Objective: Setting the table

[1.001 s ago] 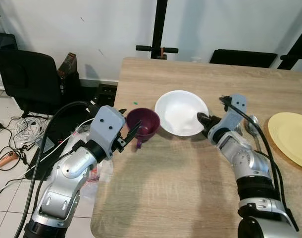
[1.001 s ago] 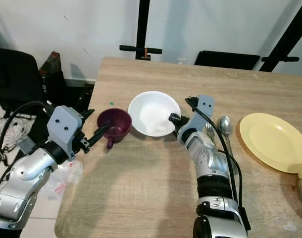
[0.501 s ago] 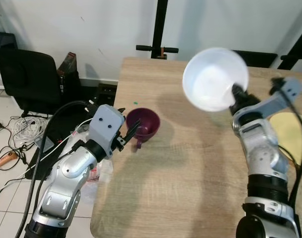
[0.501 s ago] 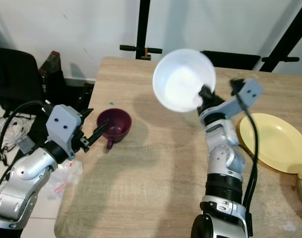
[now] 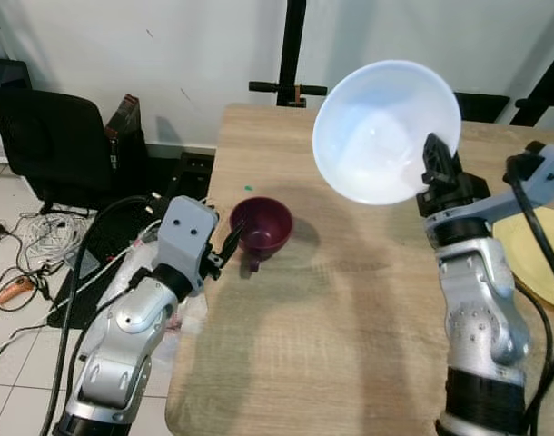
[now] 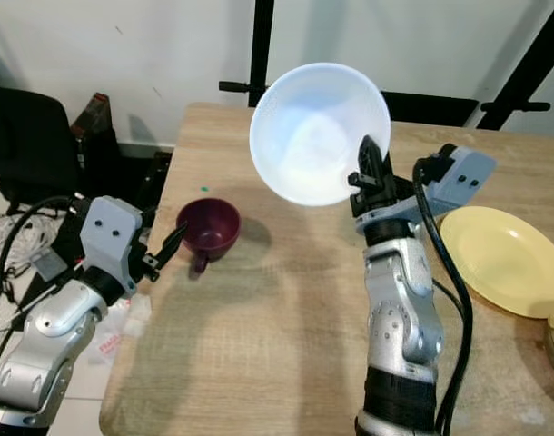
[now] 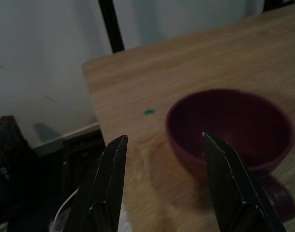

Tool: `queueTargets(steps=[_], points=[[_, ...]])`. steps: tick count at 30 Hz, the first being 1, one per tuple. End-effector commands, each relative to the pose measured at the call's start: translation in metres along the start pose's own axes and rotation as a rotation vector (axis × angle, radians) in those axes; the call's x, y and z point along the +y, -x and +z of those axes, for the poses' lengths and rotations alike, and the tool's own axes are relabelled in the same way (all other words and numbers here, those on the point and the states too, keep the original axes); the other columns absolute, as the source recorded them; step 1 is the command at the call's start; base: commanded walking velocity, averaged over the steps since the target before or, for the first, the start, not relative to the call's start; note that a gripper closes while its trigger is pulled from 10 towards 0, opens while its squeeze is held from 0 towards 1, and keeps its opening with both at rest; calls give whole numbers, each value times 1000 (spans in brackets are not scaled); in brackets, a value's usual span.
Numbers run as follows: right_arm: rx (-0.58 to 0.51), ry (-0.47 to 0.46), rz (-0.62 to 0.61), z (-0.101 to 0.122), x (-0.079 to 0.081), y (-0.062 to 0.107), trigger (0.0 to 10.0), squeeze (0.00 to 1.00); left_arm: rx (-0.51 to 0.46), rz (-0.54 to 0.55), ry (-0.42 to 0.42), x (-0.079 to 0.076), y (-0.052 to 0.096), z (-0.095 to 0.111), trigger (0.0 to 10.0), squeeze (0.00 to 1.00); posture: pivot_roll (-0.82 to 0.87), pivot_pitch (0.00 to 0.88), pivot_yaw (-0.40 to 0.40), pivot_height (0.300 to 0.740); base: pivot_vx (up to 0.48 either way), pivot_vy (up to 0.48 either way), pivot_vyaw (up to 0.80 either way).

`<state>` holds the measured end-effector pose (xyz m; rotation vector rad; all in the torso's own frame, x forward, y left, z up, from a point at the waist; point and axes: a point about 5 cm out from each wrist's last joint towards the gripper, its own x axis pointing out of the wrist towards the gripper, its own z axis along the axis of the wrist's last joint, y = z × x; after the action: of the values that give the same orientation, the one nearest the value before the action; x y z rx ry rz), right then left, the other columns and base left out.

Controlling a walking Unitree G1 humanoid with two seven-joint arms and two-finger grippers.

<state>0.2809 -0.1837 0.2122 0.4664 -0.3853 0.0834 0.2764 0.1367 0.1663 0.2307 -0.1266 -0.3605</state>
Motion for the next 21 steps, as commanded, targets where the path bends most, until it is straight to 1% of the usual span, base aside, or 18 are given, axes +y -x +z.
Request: queueTargets(steps=[1, 3, 6, 9, 12, 16, 20, 21], points=[[5, 36, -8, 2, 2, 7, 10000, 0, -3, 3, -12, -1, 3, 2, 10000, 0, -87, 38, 13, 740, 0, 0, 0], [9, 60, -25, 0, 1, 12, 10000, 0, -6, 3, -15, -1, 4, 3, 10000, 0, -91, 39, 19, 740, 0, 0, 0], [4, 86, -37, 0, 0, 14, 10000, 0, -7, -1, -18, -1, 4, 4, 10000, 0, -91, 39, 19, 740, 0, 0, 0], [-7, 169, -64, -4, -2, 16, 10000, 0, -7, -2, -19, -3, 5, 4, 10000, 0, -92, 36, 29, 740, 0, 0, 0], [12, 182, -58, -10, -2, 18, 10000, 0, -9, 0, -17, -2, 5, 5, 10000, 0, -88, 32, 31, 740, 0, 0, 0], [79, 187, -49, -22, -1, 31, 10000, 0, -14, 17, -14, 0, 5, 6, 10000, 0, -89, 27, 31, 740, 0, 0, 0], [91, 201, -45, -24, -1, 32, 10000, 0, -14, 23, -12, 1, 5, 5, 10000, 0, -92, 25, 30, 740, 0, 0, 0], [92, 231, -31, -23, -2, 30, 10000, 0, -14, 30, -6, 1, 5, 5, 10000, 0, -92, 25, 30, 740, 0, 0, 0]])
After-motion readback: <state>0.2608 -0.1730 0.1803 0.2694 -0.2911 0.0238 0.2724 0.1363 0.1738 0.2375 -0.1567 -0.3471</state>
